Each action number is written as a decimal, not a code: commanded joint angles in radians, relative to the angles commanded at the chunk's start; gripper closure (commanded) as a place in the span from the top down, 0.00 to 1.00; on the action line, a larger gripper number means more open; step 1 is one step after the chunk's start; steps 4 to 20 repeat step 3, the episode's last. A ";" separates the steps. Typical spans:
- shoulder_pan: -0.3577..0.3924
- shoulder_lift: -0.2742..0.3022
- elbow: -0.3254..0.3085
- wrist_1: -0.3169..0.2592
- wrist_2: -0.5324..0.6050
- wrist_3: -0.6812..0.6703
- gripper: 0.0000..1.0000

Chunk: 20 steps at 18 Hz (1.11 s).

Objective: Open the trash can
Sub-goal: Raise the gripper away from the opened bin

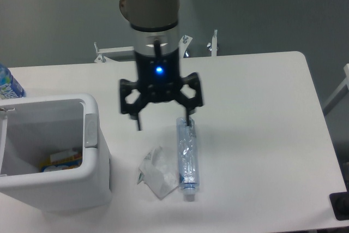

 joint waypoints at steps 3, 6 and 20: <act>0.040 0.011 -0.029 -0.085 0.002 0.180 1.00; 0.040 0.011 -0.029 -0.085 0.002 0.180 1.00; 0.040 0.011 -0.029 -0.085 0.002 0.180 1.00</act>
